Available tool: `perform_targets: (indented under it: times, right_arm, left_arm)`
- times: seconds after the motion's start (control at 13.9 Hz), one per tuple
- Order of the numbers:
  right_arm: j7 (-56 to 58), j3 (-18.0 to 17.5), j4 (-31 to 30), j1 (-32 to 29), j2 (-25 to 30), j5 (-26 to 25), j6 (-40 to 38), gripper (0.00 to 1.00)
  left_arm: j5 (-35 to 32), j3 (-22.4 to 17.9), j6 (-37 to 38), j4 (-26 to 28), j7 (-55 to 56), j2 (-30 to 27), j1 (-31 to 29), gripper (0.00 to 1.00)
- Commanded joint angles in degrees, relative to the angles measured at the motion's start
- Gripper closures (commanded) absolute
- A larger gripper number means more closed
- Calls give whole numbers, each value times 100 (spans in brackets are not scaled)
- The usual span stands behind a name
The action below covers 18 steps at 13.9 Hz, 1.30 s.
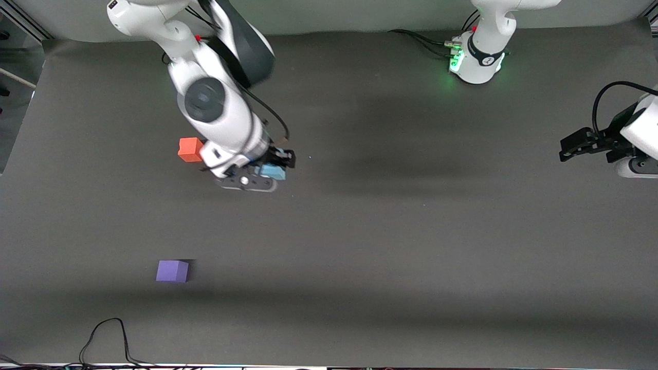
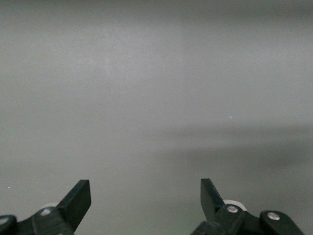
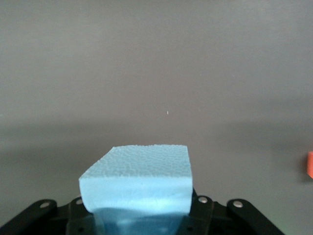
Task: Place blue block between orange and purple blocks
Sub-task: 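Carry the blue block with the right gripper between orange and purple blocks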
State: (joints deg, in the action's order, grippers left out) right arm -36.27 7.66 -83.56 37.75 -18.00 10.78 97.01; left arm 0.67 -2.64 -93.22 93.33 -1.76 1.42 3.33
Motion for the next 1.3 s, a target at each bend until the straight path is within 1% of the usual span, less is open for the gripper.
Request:
perform_targets:
  times: [0.0, 0.07, 0.14, 0.29, 0.43, 0.58, 0.72, 0.79, 0.86, 1.01, 1.08, 1.22]
  right_arm:
    - [452, -28, 1033, -399, -222, 179, -1084, 59]
    - [732, -19, 991, -487, -108, 127, -1314, 59]
    - [1127, 103, 817, -532, 32, 91, -1377, 59]
    - [2023, 743, 194, -523, 436, 39, -1264, 59]
    - [2666, 1340, -308, -523, 823, -145, -1106, 59]
    - [3473, 1911, -546, -523, 1000, -383, -1114, 59]
    - [4142, 2553, -714, -523, 1079, -392, -1114, 59]
    - [4485, 2782, -767, -515, 1106, -401, -1105, 59]
    - [4601, 2959, -819, -497, 1115, -401, -1105, 59]
    - [4611, 3092, -986, -514, 1115, -384, -992, 58]
    - [4611, 3092, -1231, -514, 1123, -340, -739, 58]
    - [4611, 3092, -1819, -506, 1071, -217, 68, 58]
  left_arm:
    - [-76, -79, -38, 80, 18, -90, 107, 0]
    - [-59, -79, -47, 72, 18, -81, 106, 0]
    - [-58, -79, -56, 63, 18, -63, 115, 0]
    - [-58, -79, -117, 72, -25, -46, 98, 0]
    - [-76, -79, -118, 63, -43, -54, 115, 0]
    - [-76, -79, -109, 63, -52, -54, 106, 0]
    - [-85, -88, -109, 63, -43, -54, 106, 0]
    - [-85, -79, -100, 63, -43, -54, 106, 0]
    - [-76, -88, -100, 71, -43, -54, 98, 0]
    - [-137, -88, -109, 71, -43, -54, 115, 0]
    - [-224, -79, -109, 72, -35, -54, 124, 0]
    - [-234, -79, -109, 72, -17, -54, 115, 0]
